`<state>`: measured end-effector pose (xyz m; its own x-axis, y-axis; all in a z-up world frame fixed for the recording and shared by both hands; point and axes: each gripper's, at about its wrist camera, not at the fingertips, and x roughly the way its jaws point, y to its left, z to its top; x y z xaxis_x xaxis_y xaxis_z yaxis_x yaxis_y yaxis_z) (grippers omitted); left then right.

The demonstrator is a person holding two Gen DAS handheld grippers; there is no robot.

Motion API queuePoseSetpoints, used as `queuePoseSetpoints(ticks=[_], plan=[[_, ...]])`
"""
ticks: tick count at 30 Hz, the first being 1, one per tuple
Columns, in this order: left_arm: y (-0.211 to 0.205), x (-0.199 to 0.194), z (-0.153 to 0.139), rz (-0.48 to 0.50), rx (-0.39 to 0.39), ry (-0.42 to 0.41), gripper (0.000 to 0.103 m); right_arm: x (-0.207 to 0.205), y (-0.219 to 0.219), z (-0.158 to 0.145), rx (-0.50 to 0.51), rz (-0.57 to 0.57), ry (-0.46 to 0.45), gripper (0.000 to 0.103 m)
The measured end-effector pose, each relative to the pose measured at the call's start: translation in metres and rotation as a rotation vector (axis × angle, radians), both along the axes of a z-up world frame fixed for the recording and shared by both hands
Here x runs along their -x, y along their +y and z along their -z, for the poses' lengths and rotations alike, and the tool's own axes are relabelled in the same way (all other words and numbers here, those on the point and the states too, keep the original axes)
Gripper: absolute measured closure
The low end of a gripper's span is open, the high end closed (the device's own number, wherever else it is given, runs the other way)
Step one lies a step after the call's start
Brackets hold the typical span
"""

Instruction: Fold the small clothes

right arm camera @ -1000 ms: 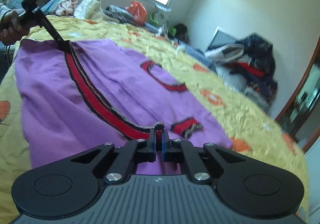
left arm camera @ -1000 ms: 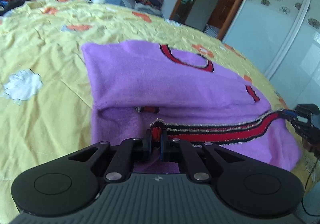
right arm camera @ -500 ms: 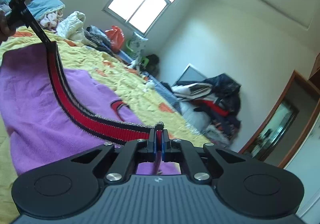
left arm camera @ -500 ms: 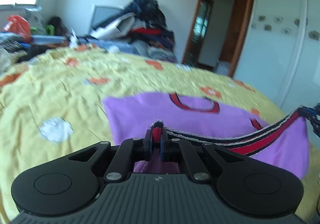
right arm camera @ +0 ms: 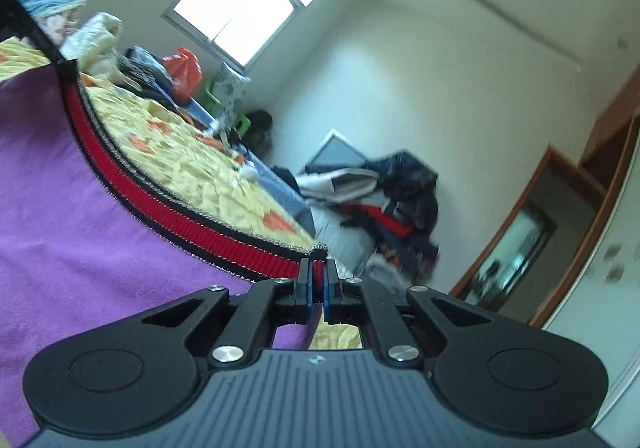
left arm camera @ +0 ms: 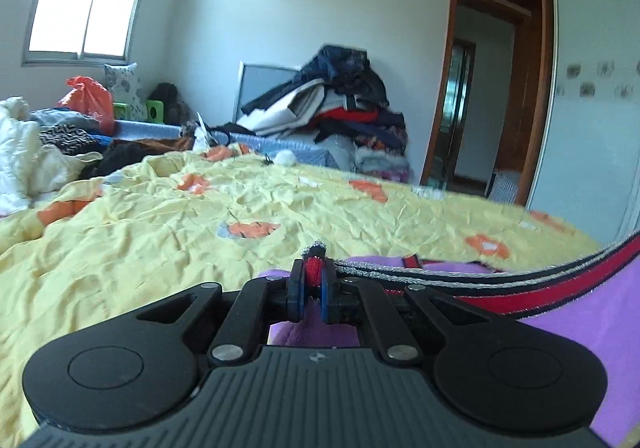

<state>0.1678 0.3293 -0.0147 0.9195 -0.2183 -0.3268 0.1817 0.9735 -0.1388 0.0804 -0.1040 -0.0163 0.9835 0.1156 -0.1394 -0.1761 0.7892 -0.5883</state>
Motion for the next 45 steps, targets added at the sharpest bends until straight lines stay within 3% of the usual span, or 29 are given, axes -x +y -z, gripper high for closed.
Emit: queuePoseSetpoints(ticks=[7, 11, 17, 20, 21, 23, 26, 27, 28, 30, 31, 32, 33, 37, 39, 41, 43, 45], plan=[[-0.006, -0.077, 0.026, 0.002, 0.003, 0.154, 0.095, -0.067, -0.011, 0.031, -0.026, 0.046, 0.132, 0.098], [-0.005, -0.104, 0.031, -0.002, -0.030, 0.202, 0.098, -0.090, -0.024, 0.050, -0.054, 0.071, 0.229, 0.098], [0.002, -0.126, 0.036, 0.025, -0.026, 0.266, 0.098, -0.097, -0.030, 0.067, -0.087, 0.102, 0.279, 0.098], [0.005, -0.119, 0.033, 0.080, 0.013, 0.291, 0.096, -0.105, -0.033, 0.074, -0.121, 0.106, 0.381, 0.097], [0.008, -0.118, 0.033, 0.116, 0.038, 0.319, 0.095, -0.104, -0.034, 0.075, -0.120, 0.111, 0.380, 0.095], [0.013, -0.117, 0.035, 0.167, 0.090, 0.356, 0.076, -0.104, -0.036, 0.071, -0.148, 0.087, 0.401, 0.094], [0.013, -0.118, 0.038, 0.194, 0.077, 0.381, 0.057, -0.104, -0.042, 0.067, -0.212, 0.085, 0.423, 0.093], [0.014, -0.121, 0.040, 0.200, 0.085, 0.403, 0.054, -0.104, -0.043, 0.066, -0.220, 0.088, 0.426, 0.090], [0.014, -0.123, 0.042, 0.188, 0.087, 0.415, 0.052, -0.103, -0.043, 0.066, -0.220, 0.103, 0.420, 0.081], [0.013, -0.123, 0.045, 0.199, 0.086, 0.408, 0.053, -0.100, -0.045, 0.065, -0.239, 0.101, 0.418, 0.064], [0.012, -0.123, 0.047, 0.204, 0.077, 0.410, 0.064, -0.098, -0.046, 0.064, -0.245, 0.096, 0.414, 0.050], [0.009, -0.123, 0.049, 0.208, 0.067, 0.422, 0.075, -0.097, -0.046, 0.064, -0.244, 0.098, 0.405, 0.043], [0.006, -0.123, 0.052, 0.204, 0.053, 0.426, 0.079, -0.096, -0.047, 0.062, -0.247, 0.094, 0.398, 0.036], [0.004, -0.116, 0.053, 0.155, 0.021, 0.372, 0.095, -0.092, -0.049, 0.060, -0.269, 0.060, 0.389, 0.037], [0.001, -0.106, 0.045, 0.149, 0.002, 0.322, 0.095, -0.088, -0.048, 0.059, -0.269, 0.045, 0.376, 0.037], [-0.010, -0.094, 0.036, 0.147, -0.063, 0.261, 0.095, -0.086, -0.047, 0.059, -0.264, 0.035, 0.379, 0.038], [-0.025, -0.086, 0.031, 0.137, -0.178, 0.189, 0.095, -0.086, -0.045, 0.060, -0.258, 0.029, 0.378, 0.040], [-0.034, -0.091, 0.030, 0.126, -0.231, 0.162, 0.095, -0.089, -0.045, 0.060, -0.261, 0.037, 0.385, 0.040]])
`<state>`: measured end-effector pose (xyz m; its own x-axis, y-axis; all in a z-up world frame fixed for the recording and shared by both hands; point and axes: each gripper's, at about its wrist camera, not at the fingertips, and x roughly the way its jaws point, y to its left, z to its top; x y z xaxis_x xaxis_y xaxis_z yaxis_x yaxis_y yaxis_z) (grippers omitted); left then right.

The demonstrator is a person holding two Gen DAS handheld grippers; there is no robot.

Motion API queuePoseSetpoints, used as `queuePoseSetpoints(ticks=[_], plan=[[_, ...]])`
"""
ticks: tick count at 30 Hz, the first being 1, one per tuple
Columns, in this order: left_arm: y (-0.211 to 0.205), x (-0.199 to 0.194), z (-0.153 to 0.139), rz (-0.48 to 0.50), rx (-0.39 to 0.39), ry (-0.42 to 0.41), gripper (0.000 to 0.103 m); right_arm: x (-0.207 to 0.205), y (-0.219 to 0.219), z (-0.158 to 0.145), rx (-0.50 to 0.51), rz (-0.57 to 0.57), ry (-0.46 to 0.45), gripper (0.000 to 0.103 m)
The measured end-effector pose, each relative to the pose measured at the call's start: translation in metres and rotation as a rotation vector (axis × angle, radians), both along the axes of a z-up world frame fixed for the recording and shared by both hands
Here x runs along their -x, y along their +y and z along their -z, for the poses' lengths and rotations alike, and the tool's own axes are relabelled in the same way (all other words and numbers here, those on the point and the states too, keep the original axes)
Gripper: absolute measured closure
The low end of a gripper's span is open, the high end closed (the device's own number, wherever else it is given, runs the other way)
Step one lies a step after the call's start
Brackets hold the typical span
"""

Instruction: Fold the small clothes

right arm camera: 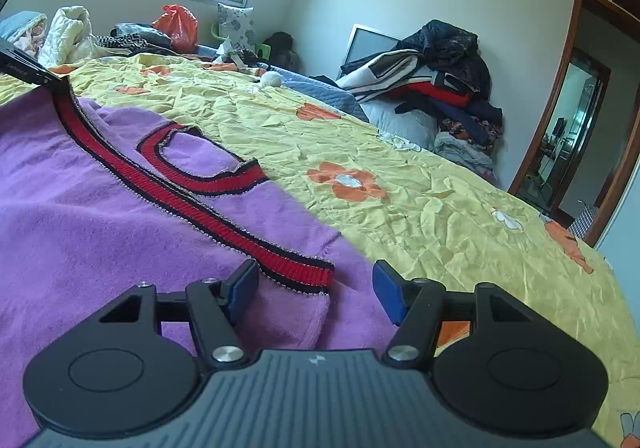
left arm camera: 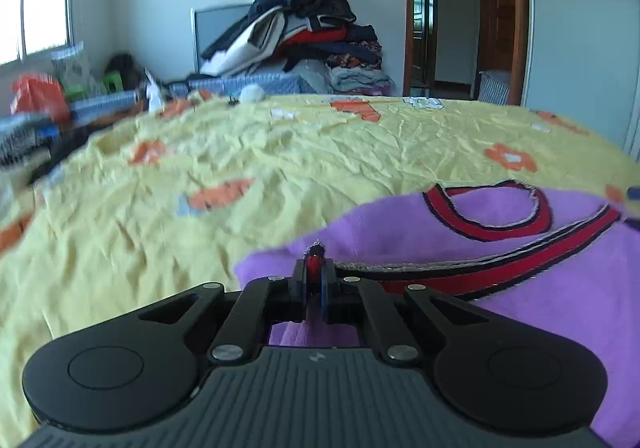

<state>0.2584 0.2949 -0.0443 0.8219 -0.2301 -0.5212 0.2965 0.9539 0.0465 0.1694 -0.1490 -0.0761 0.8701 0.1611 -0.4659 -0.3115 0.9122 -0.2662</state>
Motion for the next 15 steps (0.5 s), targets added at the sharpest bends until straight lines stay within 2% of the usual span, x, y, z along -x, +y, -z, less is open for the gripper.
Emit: queuePoseSetpoints(ticks=[3, 8, 11, 15], plan=[[-0.014, -0.013, 0.002, -0.009, -0.077, -0.038, 0.095, -0.007, -0.002, 0.000, -0.017, 0.016, 0.032, 0.037], [-0.028, -0.036, 0.015, -0.050, -0.145, -0.043, 0.095, -0.013, -0.006, -0.003, -0.054, 0.004, 0.054, 0.036], [-0.025, -0.043, 0.022, -0.094, -0.173, -0.037, 0.095, -0.022, -0.011, -0.004, -0.124, -0.008, 0.109, 0.036], [-0.011, -0.049, 0.025, -0.150, -0.144, -0.008, 0.095, -0.043, -0.030, -0.003, -0.300, 0.006, 0.219, 0.036]])
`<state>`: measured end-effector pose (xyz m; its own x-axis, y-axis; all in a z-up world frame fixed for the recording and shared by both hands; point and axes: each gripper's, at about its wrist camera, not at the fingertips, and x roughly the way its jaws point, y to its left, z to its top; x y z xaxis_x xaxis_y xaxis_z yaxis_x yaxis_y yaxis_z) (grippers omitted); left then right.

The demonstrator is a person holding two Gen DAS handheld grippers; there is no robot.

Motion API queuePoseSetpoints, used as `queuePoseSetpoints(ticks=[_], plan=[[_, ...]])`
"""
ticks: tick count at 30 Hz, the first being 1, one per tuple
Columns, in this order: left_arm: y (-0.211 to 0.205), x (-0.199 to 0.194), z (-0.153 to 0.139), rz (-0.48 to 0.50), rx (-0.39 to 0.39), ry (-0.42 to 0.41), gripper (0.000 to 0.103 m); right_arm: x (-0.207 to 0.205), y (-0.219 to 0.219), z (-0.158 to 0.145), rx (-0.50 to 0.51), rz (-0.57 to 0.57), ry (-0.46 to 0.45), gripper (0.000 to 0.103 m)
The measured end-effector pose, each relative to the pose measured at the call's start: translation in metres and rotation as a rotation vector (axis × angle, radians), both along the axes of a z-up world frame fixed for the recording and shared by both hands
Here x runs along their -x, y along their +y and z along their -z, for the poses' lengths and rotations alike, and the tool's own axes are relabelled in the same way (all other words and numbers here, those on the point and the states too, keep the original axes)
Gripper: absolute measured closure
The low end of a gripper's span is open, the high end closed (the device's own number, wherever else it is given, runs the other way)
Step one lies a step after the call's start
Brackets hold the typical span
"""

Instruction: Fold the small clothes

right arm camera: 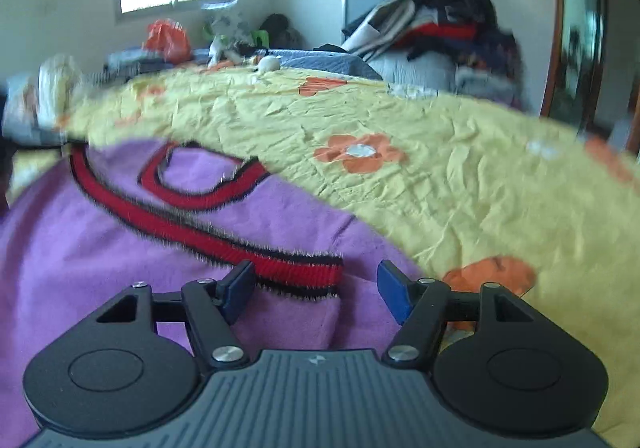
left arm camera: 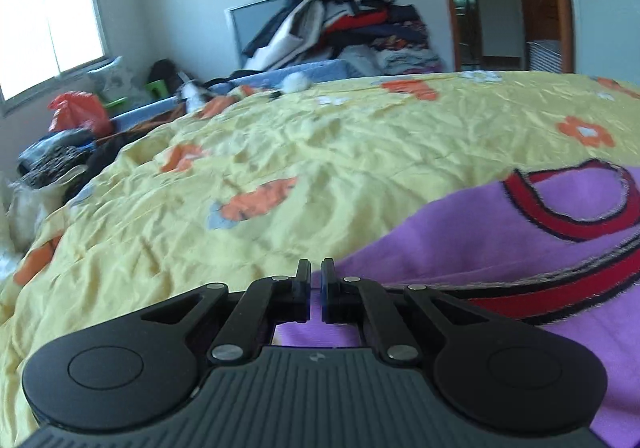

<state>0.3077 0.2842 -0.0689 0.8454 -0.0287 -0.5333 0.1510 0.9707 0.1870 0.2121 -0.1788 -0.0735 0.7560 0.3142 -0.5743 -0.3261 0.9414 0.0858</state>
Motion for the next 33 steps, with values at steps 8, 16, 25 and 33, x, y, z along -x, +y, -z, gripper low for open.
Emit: queuePoseSetpoints(ticks=[8, 16, 25, 33], plan=[[0.005, -0.003, -0.001, -0.009, 0.030, 0.031, 0.095, 0.008, 0.023, -0.007, 0.165, -0.027, -0.084, 0.098], [-0.014, -0.003, -0.018, 0.050, 0.003, 0.002, 0.095, 0.023, 0.021, -0.026, 0.349, 0.079, -0.195, 0.098], [0.004, 0.017, -0.034, 0.051, 0.044, 0.049, 0.094, 0.014, 0.013, -0.015, 0.299, 0.154, -0.030, 0.029], [0.009, 0.154, -0.041, 0.318, 0.260, 0.149, 0.066, 0.159, 0.004, -0.029, -0.026, 0.152, 0.038, 0.010]])
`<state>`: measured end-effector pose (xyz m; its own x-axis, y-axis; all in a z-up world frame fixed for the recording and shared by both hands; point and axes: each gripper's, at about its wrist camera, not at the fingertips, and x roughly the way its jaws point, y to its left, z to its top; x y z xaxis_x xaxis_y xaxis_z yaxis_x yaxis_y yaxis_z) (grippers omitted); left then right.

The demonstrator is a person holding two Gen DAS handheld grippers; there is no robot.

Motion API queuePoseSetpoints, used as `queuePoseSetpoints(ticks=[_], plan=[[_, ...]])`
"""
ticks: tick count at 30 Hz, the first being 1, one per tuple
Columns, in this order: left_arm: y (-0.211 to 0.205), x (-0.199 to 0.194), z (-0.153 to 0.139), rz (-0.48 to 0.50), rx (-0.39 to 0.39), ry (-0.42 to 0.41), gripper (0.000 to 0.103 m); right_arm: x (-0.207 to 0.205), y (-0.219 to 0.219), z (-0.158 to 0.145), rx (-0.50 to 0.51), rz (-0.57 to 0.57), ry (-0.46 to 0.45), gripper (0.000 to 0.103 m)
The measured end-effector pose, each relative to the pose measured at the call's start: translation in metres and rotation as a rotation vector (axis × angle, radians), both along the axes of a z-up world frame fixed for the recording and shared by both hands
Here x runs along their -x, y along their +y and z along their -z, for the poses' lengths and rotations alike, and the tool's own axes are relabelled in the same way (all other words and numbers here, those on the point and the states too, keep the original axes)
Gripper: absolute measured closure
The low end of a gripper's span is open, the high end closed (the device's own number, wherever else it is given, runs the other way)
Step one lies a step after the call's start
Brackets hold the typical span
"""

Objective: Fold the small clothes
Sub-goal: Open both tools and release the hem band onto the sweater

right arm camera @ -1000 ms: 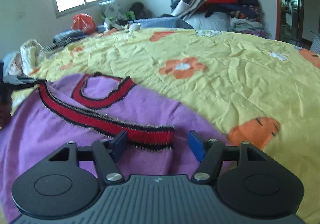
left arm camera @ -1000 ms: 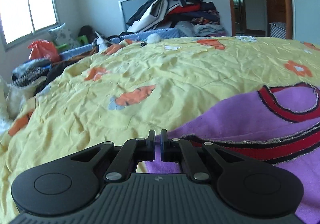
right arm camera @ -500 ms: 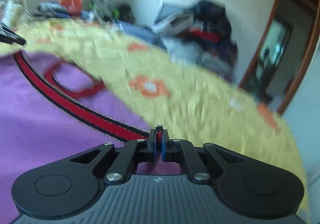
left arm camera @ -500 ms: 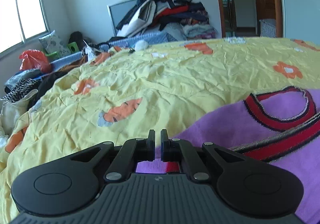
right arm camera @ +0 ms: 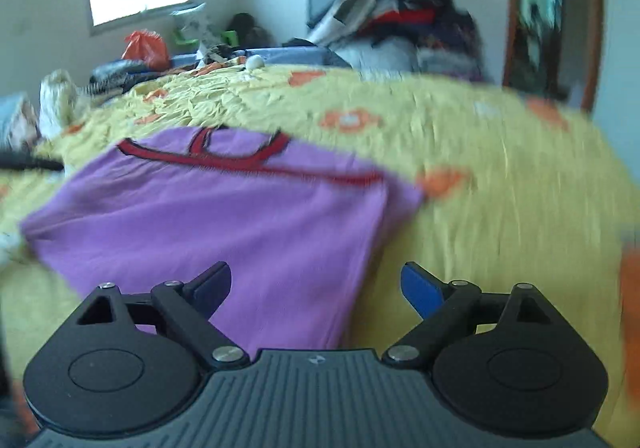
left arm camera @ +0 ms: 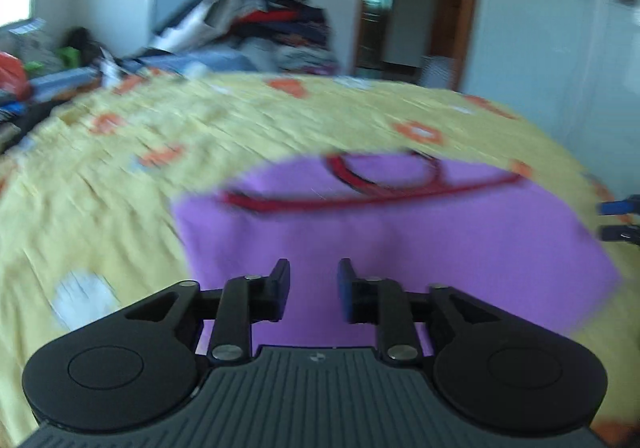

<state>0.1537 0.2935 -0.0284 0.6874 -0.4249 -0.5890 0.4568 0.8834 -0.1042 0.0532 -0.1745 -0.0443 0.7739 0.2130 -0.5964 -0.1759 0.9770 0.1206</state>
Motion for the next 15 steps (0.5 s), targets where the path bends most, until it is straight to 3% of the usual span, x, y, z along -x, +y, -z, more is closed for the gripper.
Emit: queuePoseSetpoints(ticks=[3, 5, 8, 9, 10, 11, 15], plan=[[-0.005, 0.019, 0.021, 0.006, -0.035, 0.046, 0.066, 0.016, -0.009, 0.016, -0.105, 0.067, 0.061, 0.010], [0.002, 0.022, 0.032, -0.020, -0.017, 0.095, 0.064, 0.018, -0.017, 0.028, -0.228, 0.072, 0.098, 0.011], [0.017, 0.015, 0.044, -0.068, -0.010, 0.143, 0.058, 0.017, -0.023, 0.042, -0.387, 0.076, 0.075, 0.011], [0.021, 0.012, 0.048, -0.079, -0.010, 0.158, 0.058, 0.012, -0.024, 0.042, -0.414, 0.062, 0.084, 0.043], [0.025, 0.010, 0.049, -0.073, -0.006, 0.152, 0.057, 0.008, -0.026, 0.045, -0.449, 0.057, 0.120, 0.095], [0.026, 0.009, 0.048, -0.070, -0.024, 0.144, 0.057, 0.003, -0.024, 0.049, -0.446, 0.064, 0.159, 0.095], [0.023, 0.007, 0.044, -0.084, -0.098, 0.147, 0.057, 0.013, -0.002, 0.024, -0.230, 0.019, 0.080, 0.096]])
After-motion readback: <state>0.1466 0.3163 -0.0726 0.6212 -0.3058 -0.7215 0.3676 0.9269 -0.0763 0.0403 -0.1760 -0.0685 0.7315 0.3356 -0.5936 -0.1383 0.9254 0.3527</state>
